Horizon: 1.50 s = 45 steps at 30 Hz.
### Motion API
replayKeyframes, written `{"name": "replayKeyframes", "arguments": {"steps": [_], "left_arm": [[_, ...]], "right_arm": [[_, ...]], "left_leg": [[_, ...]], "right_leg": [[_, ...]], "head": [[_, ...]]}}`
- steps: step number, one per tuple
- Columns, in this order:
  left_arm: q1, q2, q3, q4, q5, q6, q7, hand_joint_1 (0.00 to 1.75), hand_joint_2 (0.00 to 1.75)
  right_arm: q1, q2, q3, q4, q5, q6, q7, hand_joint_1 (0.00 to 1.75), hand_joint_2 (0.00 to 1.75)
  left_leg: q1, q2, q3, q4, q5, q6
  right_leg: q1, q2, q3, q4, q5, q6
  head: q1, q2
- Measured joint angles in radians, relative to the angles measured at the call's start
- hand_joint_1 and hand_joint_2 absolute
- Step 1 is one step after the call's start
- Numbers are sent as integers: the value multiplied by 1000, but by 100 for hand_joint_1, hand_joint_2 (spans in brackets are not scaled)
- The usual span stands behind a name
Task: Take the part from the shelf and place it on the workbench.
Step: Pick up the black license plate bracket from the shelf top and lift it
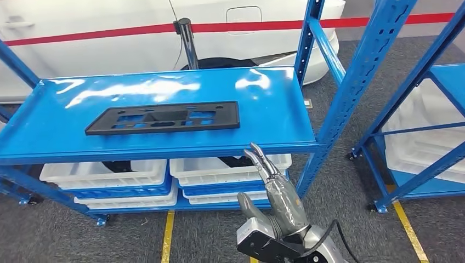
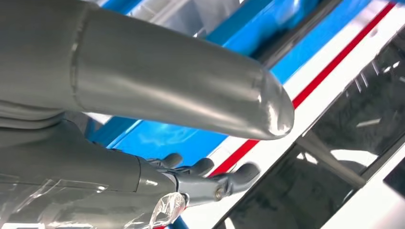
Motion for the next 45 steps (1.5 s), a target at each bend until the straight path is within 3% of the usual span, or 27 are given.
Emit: {"name": "replayKeyframes", "arguments": {"steps": [1,3,5,6,7,8,10,12,15,17,20,22,23,24,26,27,28,31,33,35,37,38,39,41,42,43,45], "left_arm": [[-1,0,0,0,0,1,0,0,0],[-2,-1,0,0,0,1,-1,0,0],[-1,-2,0,0,0,0,-2,0,0],[0,-2,0,0,0,0,-4,0,0],[0,-2,0,0,-1,-1,-7,0,0],[0,-2,0,0,-1,-2,-11,0,0],[1,-2,0,0,-2,-3,-15,0,0],[1,-2,-1,0,-4,-3,-15,0,0],[0,-3,-2,0,-8,-4,-16,0,0],[0,-5,-3,0,-12,-3,-16,0,0],[0,-6,-4,0,-16,-2,-14,0,0],[0,-7,-4,0,-17,-2,-13,0,0],[1,-7,-5,0,-17,-2,-13,0,0],[1,-8,-5,0,-17,-2,-13,0,0],[0,-9,-5,0,-18,-2,-8,0,0],[-1,-9,-5,0,-18,-2,-4,0,0],[-2,-10,-5,0,-18,-2,0,0,0],[-4,-9,-6,1,-17,-1,4,0,0],[-4,-9,-5,1,-17,-1,3,0,0],[-4,-10,-6,1,-17,0,2,0,0],[-4,-10,-6,1,-18,1,1,0,0],[-5,-10,-6,1,-18,1,1,0,0],[-5,-10,-6,1,-18,1,1,0,0],[-5,-10,-6,1,-18,0,1,0,0],[-6,-10,-6,1,-17,0,1,0,0],[-6,-10,-6,1,-17,0,1,0,0],[-6,-10,-6,1,-16,0,1,0,0]], "right_arm": [[-1,1,0,-1,0,0,-1,0,0],[-3,1,0,-1,0,-1,-2,0,0],[-3,1,0,-1,0,-1,-3,0,0],[-3,2,0,-1,0,0,-3,0,0],[-3,2,0,-1,0,0,-3,0,0],[-4,2,0,-1,0,0,-3,0,0],[-5,2,0,0,0,0,-4,0,0],[-7,3,0,0,0,0,-5,0,0],[-9,3,1,1,0,0,-7,0,0],[-9,3,1,1,0,0,-7,0,0],[-7,3,2,2,-1,0,-6,0,0],[-5,3,2,5,0,0,-6,0,0],[-4,3,3,7,3,0,-5,0,0],[-4,3,4,9,12,0,-3,0,0],[-9,3,5,12,50,0,8,0,0],[-12,3,5,14,73,2,15,0,0],[-16,3,6,15,94,5,21,0,0],[-26,8,10,21,129,15,29,0,0],[-33,11,12,24,136,20,30,0,0],[-36,14,14,29,138,22,30,0,0],[-38,17,16,34,140,24,30,0,0],[-40,18,17,37,141,26,31,0,0],[-42,19,18,39,142,27,31,0,0],[-49,23,21,42,144,28,31,0,0],[-52,25,22,43,144,29,31,0,0],[-55,27,23,44,144,29,30,0,0],[-58,30,27,47,144,29,30,0,0]], "left_leg": [[3,1,-11,30,1,-4],[7,2,-77,145,-22,-15],[10,3,-174,282,-85,-27],[12,3,-214,322,-110,-30],[13,3,-238,329,-114,-31],[15,3,-244,301,-89,-31],[15,4,-217,169,19,-28],[9,5,-195,75,80,-21],[0,3,-192,61,96,-3],[0,3,-183,55,113,12],[-4,5,-180,52,119,29],[-10,5,-181,53,117,33],[-12,4,-179,53,116,34],[-14,2,-177,54,114,34],[-19,1,-173,58,106,31],[-21,2,-173,60,102,27],[-23,2,-174,62,98,24],[-22,3,-175,69,87,14],[-17,4,-203,134,49,-2],[-6,5,-274,272,-11,-20],[3,5,-334,372,-33,-30],[6,5,-339,369,-17,-32],[7,5,-322,324,17,-31],[5,6,-256,172,91,-21],[2,7,-231,112,112,-14],[-2,8,-217,78,119,-7],[-7,8,-211,63,116,7]], "right_leg": [[-1,2,4,1,-7,-8],[-1,5,14,1,-17,-18],[-1,7,24,1,-28,-22],[-1,9,30,1,-34,-22],[-1,10,38,1,-40,-21],[-2,11,47,1,-46,-19],[-2,12,66,0,-55,-13],[-1,14,76,-1,-60,-4],[-1,17,82,-5,-65,19],[-2,15,73,25,-89,27],[3,13,-10,216,-192,26],[8,13,-52,307,-219,24],[11,13,-45,295,-204,21],[13,13,-19,243,-173,16],[18,13,56,96,-112,6],[19,13,81,44,-97,1],[21,13,94,16,-93,-3],[21,13,97,7,-96,-15],[15,11,99,5,-96,-23],[14,10,100,5,-99,-28],[14,11,102,5,-104,-29],[13,11,105,5,-108,-28],[13,11,110,5,-112,-26],[13,11,122,4,-119,-19],[13,11,126,2,-122,-15],[14,11,130,0,-125,-9],[14,11,133,5,-120,3]], "head": [[-2,0],[-4,0],[-5,0],[-5,0],[-5,0],[-5,0],[-5,0],[-5,0],[-5,0],[-3,0],[-1,0],[0,0],[0,0],[0,0],[0,0],[0,0],[0,0],[0,0],[-1,0],[-4,0],[-4,0],[-4,0],[-4,0],[-4,0],[-4,0],[-4,0],[-4,0]]}}
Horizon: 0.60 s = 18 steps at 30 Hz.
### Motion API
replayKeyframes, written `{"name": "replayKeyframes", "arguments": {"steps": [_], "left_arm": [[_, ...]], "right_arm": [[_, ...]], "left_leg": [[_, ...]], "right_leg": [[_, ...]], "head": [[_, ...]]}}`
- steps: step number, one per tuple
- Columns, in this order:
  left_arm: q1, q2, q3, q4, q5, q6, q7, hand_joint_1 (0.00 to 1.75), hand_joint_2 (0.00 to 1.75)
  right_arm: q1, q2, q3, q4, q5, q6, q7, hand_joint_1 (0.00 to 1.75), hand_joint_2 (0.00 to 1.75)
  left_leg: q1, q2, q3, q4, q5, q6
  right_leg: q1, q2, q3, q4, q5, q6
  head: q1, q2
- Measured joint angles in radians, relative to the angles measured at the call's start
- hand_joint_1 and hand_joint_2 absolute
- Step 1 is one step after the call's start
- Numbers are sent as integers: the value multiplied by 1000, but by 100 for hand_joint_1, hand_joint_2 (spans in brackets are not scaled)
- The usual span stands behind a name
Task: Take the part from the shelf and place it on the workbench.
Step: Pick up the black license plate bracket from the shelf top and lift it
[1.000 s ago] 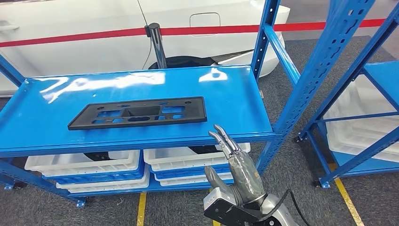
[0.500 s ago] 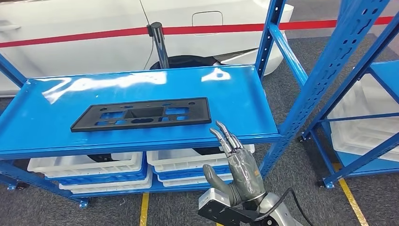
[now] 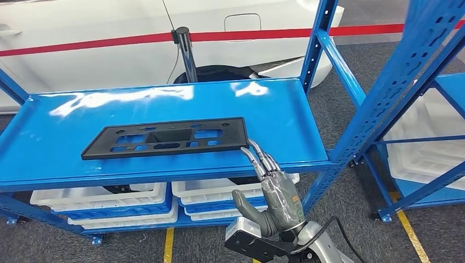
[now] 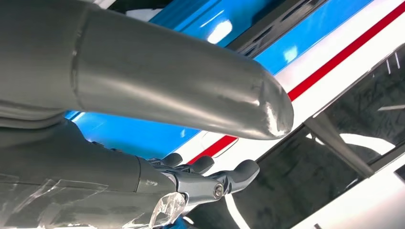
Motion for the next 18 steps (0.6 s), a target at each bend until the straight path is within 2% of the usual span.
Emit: {"name": "replayKeyframes", "arguments": {"steps": [2,3,4,6,7,8,9,11,12,13,14,17,18], "left_arm": [[1,-1,0,0,0,0,2,0,0],[1,-1,0,0,0,0,4,0,0],[1,-2,0,0,0,0,6,0,0],[1,-2,0,0,0,0,8,0,0],[2,-2,0,0,0,0,9,0,0],[2,-2,0,0,0,-1,9,0,0],[2,-2,0,0,0,-2,10,0,0],[2,-2,0,0,0,-2,10,0,0],[2,-2,0,0,-1,-2,10,0,0],[0,-2,0,0,-1,-2,10,0,0],[0,-2,0,1,-1,-2,10,0,0],[-2,-2,0,1,-1,1,10,0,0],[-3,-1,0,1,-1,3,10,0,0]], "right_arm": [[-2,2,4,4,-4,0,-1,0,0],[-3,3,6,5,-7,-1,-3,0,0],[-4,3,7,7,-10,-1,-4,0,0],[-3,3,10,11,-16,-2,-6,0,0],[-2,3,12,13,-18,-2,-6,0,0],[-1,3,14,14,-19,-2,-7,0,0],[0,3,16,16,-20,-3,-7,0,0],[1,3,18,19,-20,-5,-11,0,0],[1,3,19,22,-21,-6,-13,0,0],[2,4,21,23,-21,-7,-15,0,0],[2,6,22,25,-23,-9,-17,0,0],[0,10,26,27,-28,-12,-20,0,0],[-1,11,27,27,-29,-12,-21,0,0]], "left_leg": [[2,-2,13,-7,2,11],[4,-2,20,-9,2,16],[4,-2,26,-10,2,20],[2,-3,31,-9,-3,27],[2,-4,34,-9,-7,28],[2,-6,40,-9,-12,28],[3,-8,47,-9,-19,26],[5,-10,65,-8,-35,16],[4,-10,71,-4,-43,10],[3,-9,73,-1,-51,4],[1,-7,74,3,-58,-2],[2,-4,76,20,-74,-13],[4,-3,62,50,-88,-18]], "right_leg": [[-2,-1,-5,29,-7,9],[-2,-1,-18,59,-26,11],[-3,-1,-44,110,-54,13],[-1,-1,-116,238,-108,17],[-1,-1,-147,282,-118,19],[-1,-1,-161,291,-108,19],[-2,-1,-156,259,-77,19],[-3,-1,-109,126,6,18],[-3,-1,-89,70,21,15],[-2,-2,-77,38,30,9],[0,-3,-75,29,22,2],[-1,-5,-68,30,23,-20],[-3,-5,-65,30,22,-25]], "head": [[1,0],[2,0],[3,0],[4,0],[4,0],[4,0],[4,0],[4,0],[5,0],[5,0],[5,0],[3,0],[3,0]]}}
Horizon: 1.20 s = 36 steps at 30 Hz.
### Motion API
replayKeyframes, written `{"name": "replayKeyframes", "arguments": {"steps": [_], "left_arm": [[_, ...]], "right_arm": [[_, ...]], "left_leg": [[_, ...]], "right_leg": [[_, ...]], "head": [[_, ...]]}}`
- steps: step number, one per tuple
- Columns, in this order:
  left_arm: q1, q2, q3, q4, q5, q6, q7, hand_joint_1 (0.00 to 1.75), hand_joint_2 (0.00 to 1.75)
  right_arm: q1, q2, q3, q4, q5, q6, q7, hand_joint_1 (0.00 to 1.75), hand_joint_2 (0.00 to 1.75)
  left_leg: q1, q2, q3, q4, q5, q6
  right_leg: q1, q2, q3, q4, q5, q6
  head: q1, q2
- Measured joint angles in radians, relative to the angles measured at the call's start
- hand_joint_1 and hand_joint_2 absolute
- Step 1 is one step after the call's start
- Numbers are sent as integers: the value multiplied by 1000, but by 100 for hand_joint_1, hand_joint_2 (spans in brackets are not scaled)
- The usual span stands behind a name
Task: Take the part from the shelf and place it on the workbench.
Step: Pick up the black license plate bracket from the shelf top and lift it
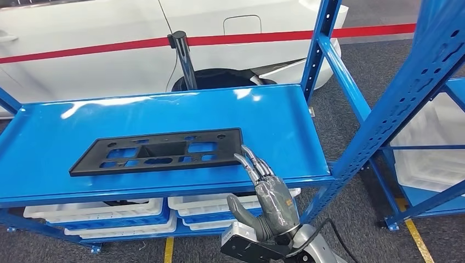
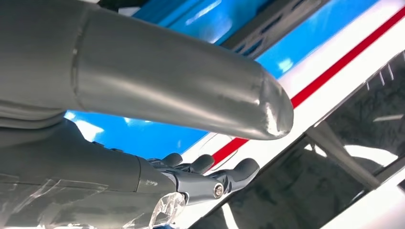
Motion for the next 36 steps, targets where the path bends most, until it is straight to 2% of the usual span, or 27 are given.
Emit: {"name": "replayKeyframes", "arguments": {"steps": [1,3,4,6,8,13,15,16,17,18,20,21,22,23,24,26,27,28,30,32,34,36], "left_arm": [[-1,0,0,0,0,1,0,0,0],[-1,0,0,0,-1,2,0,0,0],[-1,0,0,0,-1,2,0,0,0],[-1,0,0,0,-1,2,-1,0,0],[-1,-1,0,0,0,2,-1,0,0],[-1,-1,0,0,0,2,-1,0,0],[0,0,-1,0,0,2,-1,0,0],[0,0,-1,0,0,2,-1,0,0],[1,0,-1,0,0,2,-2,0,0],[0,0,-1,0,-1,1,-4,0,0],[-1,-3,-1,0,-2,0,-9,0,0],[-2,-5,-1,0,-3,-2,-10,0,0],[-1,-6,-1,0,-3,-3,-10,0,0],[-1,-6,-1,0,-3,-5,-10,0,0],[-1,-6,-1,0,-4,-7,-10,0,0],[-2,-6,-1,1,-6,-8,-9,0,0],[-3,-6,-1,1,-8,-9,-8,0,0],[-4,-6,-1,1,-11,-10,-6,0,0],[-6,-6,-1,2,-16,-12,-5,0,0],[-7,-6,-2,2,-18,-12,-5,0,0],[-8,-6,-2,2,-18,-12,-5,0,0],[-8,-6,-4,2,-19,-12,-5,0,0]], "right_arm": [[-1,1,0,0,0,-1,-1,0,0],[-1,1,1,0,-1,-2,-2,0,0],[-1,1,2,1,-2,-3,-2,0,0],[0,2,2,3,-2,-3,-2,0,0],[0,2,3,4,-2,-3,-2,0,0],[0,2,3,4,-2,-3,-2,0,0],[-1,4,4,6,-2,-3,-2,0,0],[-1,6,4,7,-2,-3,-3,0,0],[-2,8,5,9,-2,-3,-4,0,44],[-3,10,6,10,-2,-3,-6,0,87],[-4,11,8,15,0,-2,-9,0,175],[-4,11,10,18,0,-1,-9,0,175],[-3,10,12,21,1,1,-9,0,175],[-3,10,14,23,2,3,-9,0,175],[-3,10,16,26,5,6,-9,0,175],[-7,11,18,30,18,15,-8,0,175],[-9,12,19,33,26,21,-7,0,175],[-12,13,20,35,35,28,-5,0,175],[-18,17,24,40,53,44,-1,0,175],[-25,20,29,45,65,57,2,0,175],[-32,21,33,50,70,61,4,0,175],[-35,23,35,55,72,62,4,0,175]], "left_leg": [[2,0,-28,53,-21,-7],[6,1,-116,197,-74,-18],[6,1,-158,254,-88,-20],[6,1,-200,292,-81,-20],[6,1,-203,282,-66,-18],[5,1,-200,270,-55,-16],[-2,1,-162,155,23,2],[-10,1,-139,81,62,17],[-16,1,-110,4,102,35],[-18,1,-90,-38,118,45],[-16,1,-62,-80,131,53],[-13,1,-56,-86,133,51],[-12,1,-56,-85,131,50],[-10,-1,-55,-83,128,47],[-7,-2,-54,-78,123,42],[-4,-3,-57,-57,107,27],[-4,-3,-60,-46,97,19],[-5,-2,-63,-37,90,14],[-5,-2,-66,-31,84,10],[-1,-1,-74,-8,68,4],[3,0,-117,91,15,-8],[6,1,-185,230,-43,-15]], "right_leg": [[-1,1,2,0,-2,-4],[0,2,4,0,-7,-9],[1,3,6,0,-10,-11],[4,5,11,0,-15,-13],[5,5,14,0,-17,-14],[6,5,15,0,-18,-14],[9,6,26,-1,-24,-14],[11,6,32,-3,-28,-13],[12,5,42,-9,-32,-7],[12,4,32,19,-53,2],[10,3,-19,134,-114,22],[8,3,-57,209,-143,29],[6,3,-79,241,-145,34],[4,3,-81,234,-128,39],[1,2,-63,189,-94,44],[-5,4,-4,59,-31,51],[-6,7,15,18,-18,47],[-6,9,23,0,-16,39],[-3,13,21,2,-20,18],[-4,11,21,2,-18,7],[-4,10,21,1,-17,1],[-3,9,20,1,-17,-1]], "head": [[-1,0],[-2,0],[-2,0],[-2,0],[-2,0],[-2,0],[-2,0],[-2,0],[-3,0],[-2,0],[0,0],[1,0],[2,0],[2,0],[2,0],[3,0],[3,0],[3,0],[2,0],[1,0],[0,0],[-1,0]]}}
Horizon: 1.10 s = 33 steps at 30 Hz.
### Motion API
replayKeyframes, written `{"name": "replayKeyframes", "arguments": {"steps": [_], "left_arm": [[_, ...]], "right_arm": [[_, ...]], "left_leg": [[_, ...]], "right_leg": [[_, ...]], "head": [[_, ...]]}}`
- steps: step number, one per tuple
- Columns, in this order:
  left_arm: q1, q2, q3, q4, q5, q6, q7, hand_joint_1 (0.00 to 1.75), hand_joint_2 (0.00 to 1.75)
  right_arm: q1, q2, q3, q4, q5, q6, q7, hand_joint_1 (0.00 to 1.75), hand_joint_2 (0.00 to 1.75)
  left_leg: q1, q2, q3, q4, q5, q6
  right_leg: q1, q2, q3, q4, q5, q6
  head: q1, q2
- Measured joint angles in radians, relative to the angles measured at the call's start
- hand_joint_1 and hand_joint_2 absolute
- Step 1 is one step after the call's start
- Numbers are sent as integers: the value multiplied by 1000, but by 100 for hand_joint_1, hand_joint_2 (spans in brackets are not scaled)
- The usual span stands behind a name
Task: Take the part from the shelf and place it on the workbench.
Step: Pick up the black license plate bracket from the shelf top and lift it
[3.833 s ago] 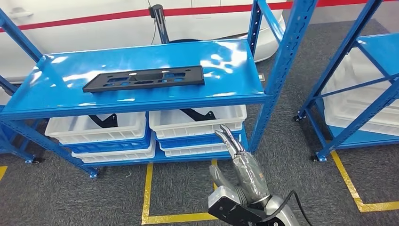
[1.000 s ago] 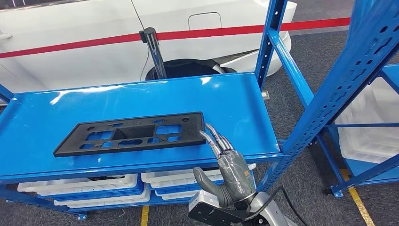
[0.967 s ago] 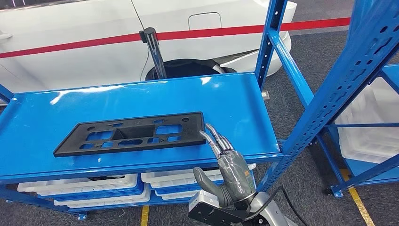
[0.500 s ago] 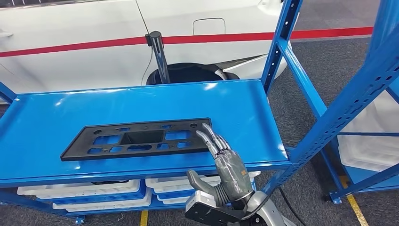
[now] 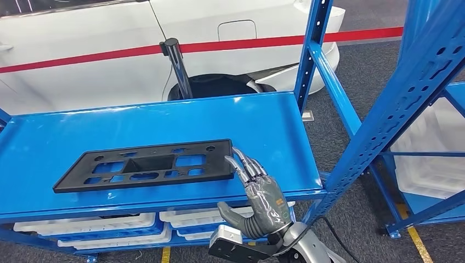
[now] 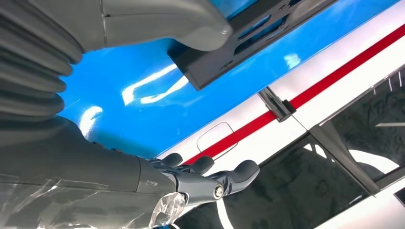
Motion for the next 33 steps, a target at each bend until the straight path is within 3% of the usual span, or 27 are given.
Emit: {"name": "replayKeyframes", "arguments": {"steps": [1,2,3,6,7,9,11,13,15,16,17,18,21,23,26,28,30,31,32,33], "left_arm": [[-1,0,-1,0,0,0,0,0,0],[-1,0,-3,0,0,0,0,0,0],[-2,-1,-4,0,0,-1,0,0,0],[-3,0,-7,0,0,-1,0,0,0],[-4,0,-9,0,-1,-1,0,0,0],[-4,1,-12,0,-6,-1,1,0,0],[-5,1,-15,0,-14,-2,3,0,0],[-8,0,-17,0,-20,-5,7,0,0],[-11,-2,-20,0,-25,-10,12,0,0],[-11,-3,-21,0,-28,-13,14,0,0],[-11,-3,-21,0,-31,-15,17,0,0],[-12,-3,-22,0,-34,-17,18,0,0],[-17,-5,-26,0,-41,-21,21,0,0],[-22,-7,-30,0,-45,-24,23,0,0],[-27,-8,-37,0,-52,-29,30,0,0],[-29,-8,-40,0,-55,-32,33,0,0],[-29,-8,-42,0,-58,-35,34,0,0],[-29,-8,-43,0,-59,-36,34,0,0],[-29,-8,-44,0,-61,-38,35,0,0],[-30,-8,-45,0,-62,-38,35,0,0]], "right_arm": [[-1,1,1,3,0,0,0,0,175],[-1,2,2,5,0,1,0,0,175],[-3,3,4,7,0,1,0,0,175],[-12,5,7,9,6,6,3,0,175],[-15,7,9,11,14,15,7,0,175],[-24,11,15,17,38,42,16,0,175],[-37,15,22,28,60,65,22,0,175],[-50,19,32,44,75,83,24,0,175],[-62,24,45,64,84,99,26,0,175],[-67,27,51,76,89,105,26,0,175],[-73,32,58,88,95,112,27,0,175],[-81,39,65,102,103,118,27,0,175],[-111,61,84,144,130,134,31,0,175],[-131,79,96,171,144,143,33,0,175],[-157,101,112,215,159,161,36,0,175],[-172,114,122,245,165,170,38,0,175],[-183,125,130,277,168,183,40,0,175],[-188,129,134,295,169,189,41,0,175],[-193,132,138,312,169,193,42,0,175],[-197,135,142,328,169,196,43,0,175]], "left_leg": [[0,0,-22,41,-9,1],[-1,0,-25,43,1,4],[-3,0,-9,4,28,10],[-18,0,84,-207,122,46],[-24,1,99,-244,134,55],[-32,2,104,-265,139,64],[-28,1,122,-297,157,68],[-21,1,140,-327,175,71],[-23,1,141,-330,177,72],[-24,0,141,-329,177,72],[-24,-1,141,-327,176,71],[-24,-2,141,-324,173,69],[-26,-1,138,-304,159,57],[-28,1,133,-294,151,47],[-28,1,126,-281,141,35],[-21,1,91,-204,96,19],[-10,1,20,-56,29,2],[-5,1,-11,6,9,-4],[-1,1,-28,33,8,-7],[2,1,-22,14,28,-8]], "right_leg": [[1,0,0,0,0,-1],[3,0,1,0,-1,-1],[5,1,3,0,-1,-2],[7,2,6,-3,-2,-1],[5,1,6,-4,-2,2],[2,-2,10,-14,1,15],[3,-5,14,-15,-2,25],[7,-5,-12,48,-41,28],[7,-5,-73,174,-101,33],[7,-5,-97,222,-116,36],[7,-5,-105,235,-110,38],[6,-5,-92,205,-84,39],[8,-7,1,6,8,30],[11,-5,21,-38,16,17],[10,-6,18,-38,20,3],[4,-7,18,-40,22,-5],[3,-7,16,-40,22,-8],[3,-7,15,-40,22,-8],[3,-7,15,-40,22,-8],[2,-6,16,-40,21,-7]], "head": [[0,0],[0,0],[0,0],[0,0],[0,0],[-1,0],[-1,0],[1,0],[3,0],[4,0],[4,0],[4,0],[5,0],[5,0],[4,0],[3,0],[0,0],[0,0],[0,0],[0,0]]}}
